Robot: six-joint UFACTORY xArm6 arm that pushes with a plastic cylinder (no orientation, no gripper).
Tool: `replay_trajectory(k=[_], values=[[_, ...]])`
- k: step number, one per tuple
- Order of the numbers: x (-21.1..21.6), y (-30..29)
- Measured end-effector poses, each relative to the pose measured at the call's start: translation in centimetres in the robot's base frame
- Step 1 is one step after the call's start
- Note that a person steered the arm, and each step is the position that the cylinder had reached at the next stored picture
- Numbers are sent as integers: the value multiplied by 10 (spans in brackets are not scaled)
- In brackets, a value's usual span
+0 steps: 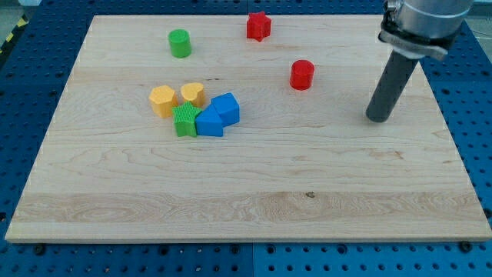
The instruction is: Move the red circle to the top right of the blue cube
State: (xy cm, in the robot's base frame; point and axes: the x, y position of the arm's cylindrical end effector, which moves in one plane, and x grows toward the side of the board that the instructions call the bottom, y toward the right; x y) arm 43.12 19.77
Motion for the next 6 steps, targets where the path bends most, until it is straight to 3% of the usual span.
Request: replay_trajectory(k=[1, 2, 4, 6], values=[[-48, -10], [-68, -73], [-68, -144], [-71, -161]])
